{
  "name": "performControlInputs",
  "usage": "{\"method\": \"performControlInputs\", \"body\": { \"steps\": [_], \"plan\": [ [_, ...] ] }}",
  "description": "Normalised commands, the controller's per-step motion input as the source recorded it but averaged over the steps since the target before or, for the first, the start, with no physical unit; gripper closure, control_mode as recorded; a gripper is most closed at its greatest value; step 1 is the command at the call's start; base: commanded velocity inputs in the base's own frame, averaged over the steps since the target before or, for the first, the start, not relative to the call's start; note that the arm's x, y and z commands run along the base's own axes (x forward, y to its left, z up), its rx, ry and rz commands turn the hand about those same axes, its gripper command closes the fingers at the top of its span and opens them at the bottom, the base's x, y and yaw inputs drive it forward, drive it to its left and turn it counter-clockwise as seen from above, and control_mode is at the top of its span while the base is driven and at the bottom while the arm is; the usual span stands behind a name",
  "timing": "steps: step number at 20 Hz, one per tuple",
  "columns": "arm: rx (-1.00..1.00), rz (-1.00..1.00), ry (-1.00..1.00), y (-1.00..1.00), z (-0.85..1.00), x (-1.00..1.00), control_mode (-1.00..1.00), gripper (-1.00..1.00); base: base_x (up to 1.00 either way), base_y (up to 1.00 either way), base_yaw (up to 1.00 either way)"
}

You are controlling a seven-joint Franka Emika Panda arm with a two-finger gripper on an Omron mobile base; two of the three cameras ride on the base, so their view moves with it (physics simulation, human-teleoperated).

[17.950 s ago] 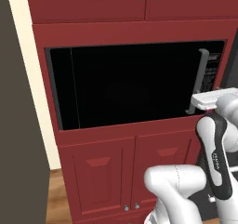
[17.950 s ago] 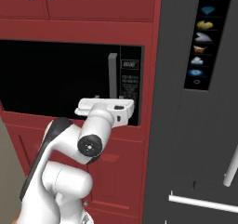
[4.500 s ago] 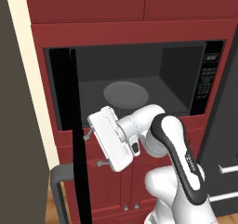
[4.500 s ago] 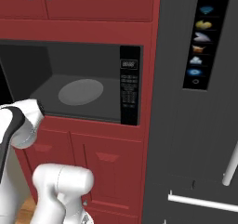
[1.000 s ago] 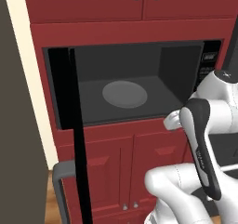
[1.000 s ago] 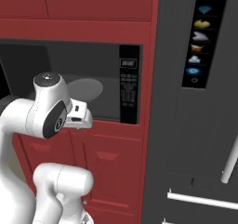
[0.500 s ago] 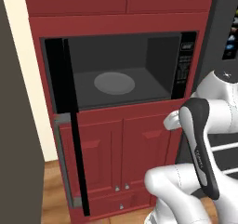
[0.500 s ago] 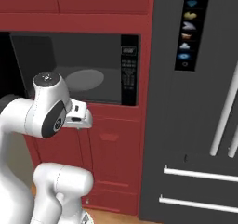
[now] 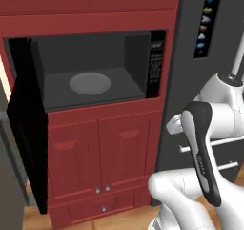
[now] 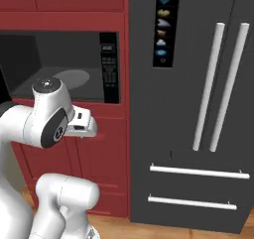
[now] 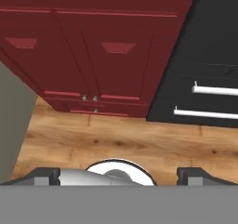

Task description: Place the sponge inside the microwave to prepare for sanitizing.

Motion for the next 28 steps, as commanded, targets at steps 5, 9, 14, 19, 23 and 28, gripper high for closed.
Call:
{"method": "performControlInputs", "body": {
  "steps": [5, 9, 14, 19, 23, 28],
  "plan": [
    [0.00, 0.00, 0.00, 0.00, 0.00, 0.00, 1.00, -1.00, 0.00, -1.00, -0.07],
    [0.00, 0.00, 0.00, 0.00, 0.00, 0.00, 1.00, -1.00, 0.01, -0.98, 0.00],
    [0.00, 0.00, 0.00, 0.00, 0.00, 0.00, 1.00, -1.00, 0.00, -0.85, 0.01],
    [0.00, 0.00, 0.00, 0.00, 0.00, 0.00, 1.00, -1.00, 0.00, -0.89, 0.02],
    [0.00, 0.00, 0.00, 0.00, 0.00, 0.00, 1.00, -1.00, 0.00, -0.77, 0.00],
    [0.00, 0.00, 0.00, 0.00, 0.00, 0.00, 1.00, -1.00, 0.06, -0.69, 0.02]
  ]
}}
